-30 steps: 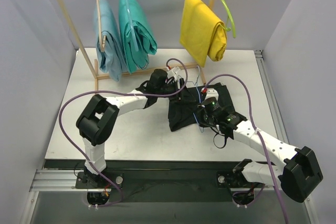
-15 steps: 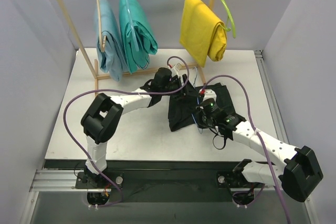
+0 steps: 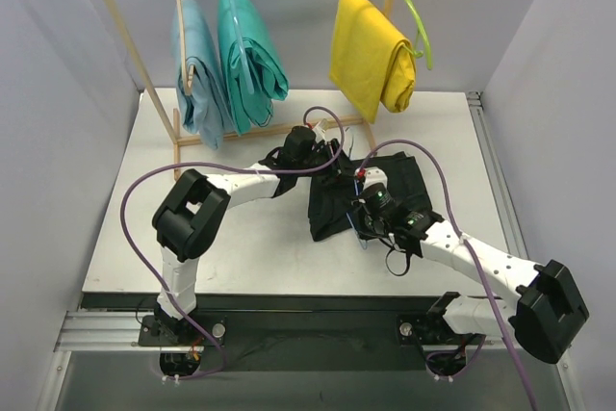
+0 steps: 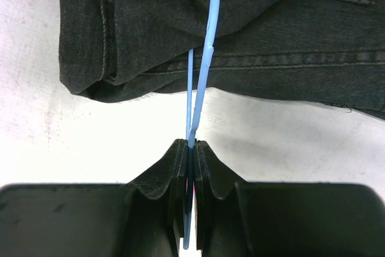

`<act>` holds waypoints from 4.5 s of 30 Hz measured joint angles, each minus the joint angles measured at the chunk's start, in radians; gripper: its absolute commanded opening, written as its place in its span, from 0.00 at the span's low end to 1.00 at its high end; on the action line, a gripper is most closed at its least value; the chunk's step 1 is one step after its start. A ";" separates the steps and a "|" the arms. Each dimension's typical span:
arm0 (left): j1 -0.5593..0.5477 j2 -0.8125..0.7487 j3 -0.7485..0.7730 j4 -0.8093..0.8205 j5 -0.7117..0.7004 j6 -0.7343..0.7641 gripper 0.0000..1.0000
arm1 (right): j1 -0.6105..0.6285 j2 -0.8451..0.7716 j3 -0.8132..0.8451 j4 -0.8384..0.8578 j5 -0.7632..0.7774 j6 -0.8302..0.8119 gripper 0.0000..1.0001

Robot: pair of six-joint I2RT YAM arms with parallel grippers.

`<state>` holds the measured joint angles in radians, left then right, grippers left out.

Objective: Place the trousers on the hanger

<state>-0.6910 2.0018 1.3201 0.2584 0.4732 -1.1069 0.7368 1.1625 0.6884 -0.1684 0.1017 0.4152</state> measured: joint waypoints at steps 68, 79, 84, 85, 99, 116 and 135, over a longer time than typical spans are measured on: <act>0.115 -0.031 -0.237 0.253 0.239 -0.046 0.00 | -0.267 0.462 0.331 -0.122 -0.259 0.771 0.53; 0.143 -0.074 -0.254 0.173 0.292 0.030 0.00 | -0.254 0.499 0.356 -0.073 -0.270 0.771 0.00; 0.193 -0.110 -0.257 0.065 0.298 0.098 0.00 | -0.279 0.478 0.369 -0.064 -0.274 0.713 0.00; 0.199 -0.114 -0.256 0.049 0.297 0.108 0.00 | -0.284 0.467 0.370 -0.065 -0.273 0.703 0.00; 0.215 -0.114 -0.074 -0.225 0.272 0.286 0.00 | -0.324 0.359 0.647 -0.156 -0.298 0.460 0.00; 0.251 -0.016 0.070 -0.297 0.269 0.297 0.00 | -0.457 0.285 0.694 -0.301 -0.389 0.244 0.00; 0.196 0.000 0.143 -0.329 0.209 0.252 0.00 | -0.680 0.369 0.539 -0.289 -0.386 -0.037 0.07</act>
<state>-0.4946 2.0014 1.4628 -0.0708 0.6819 -0.8547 0.0570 1.5318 1.2270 -0.4576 -0.2840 0.3786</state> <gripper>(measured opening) 0.066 0.086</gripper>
